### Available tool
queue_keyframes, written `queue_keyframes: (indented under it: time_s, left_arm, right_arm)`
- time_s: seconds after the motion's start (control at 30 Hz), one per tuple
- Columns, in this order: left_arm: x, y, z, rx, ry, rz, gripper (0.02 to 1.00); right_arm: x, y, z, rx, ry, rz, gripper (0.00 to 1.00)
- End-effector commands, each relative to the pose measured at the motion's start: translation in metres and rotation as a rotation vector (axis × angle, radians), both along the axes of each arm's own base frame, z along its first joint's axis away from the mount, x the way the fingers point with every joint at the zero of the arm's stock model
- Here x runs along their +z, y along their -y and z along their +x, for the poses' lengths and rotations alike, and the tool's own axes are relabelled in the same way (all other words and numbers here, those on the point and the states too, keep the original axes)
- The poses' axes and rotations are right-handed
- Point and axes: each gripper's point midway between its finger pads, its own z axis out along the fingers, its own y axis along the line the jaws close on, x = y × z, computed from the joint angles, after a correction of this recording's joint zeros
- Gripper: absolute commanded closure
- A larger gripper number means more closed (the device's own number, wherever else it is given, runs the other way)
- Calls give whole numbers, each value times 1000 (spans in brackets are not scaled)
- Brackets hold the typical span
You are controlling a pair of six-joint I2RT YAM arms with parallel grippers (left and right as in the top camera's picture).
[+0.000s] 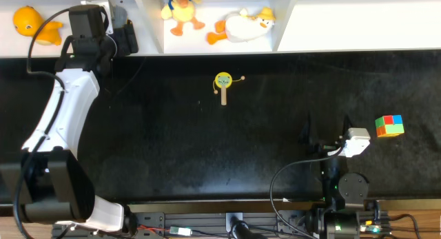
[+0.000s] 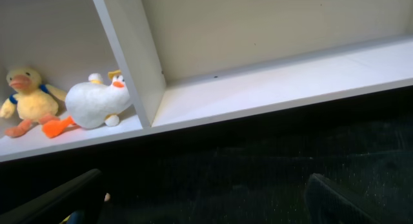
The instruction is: Store Toys
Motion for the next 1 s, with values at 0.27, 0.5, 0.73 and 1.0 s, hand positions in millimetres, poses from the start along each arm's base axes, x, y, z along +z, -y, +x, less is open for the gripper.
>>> queue_keyframes:
  time_s: [0.27,0.5,0.73,1.0]
  left_arm:
    - [15,0,-8,-1,22,-1,20]
    - [14,-1,-49,9,19,13,20]
    - [3,0,-110,8,43,20,20]
    - [-13,1,-168,7,150,22,20]
  right_arm:
    - [-3,1,0,-5,2,1,7]
    - [-3,1,0,-5,2,0,5]
    - [-3,1,0,-5,2,1,5]
    - [-3,1,0,-5,2,1,5]
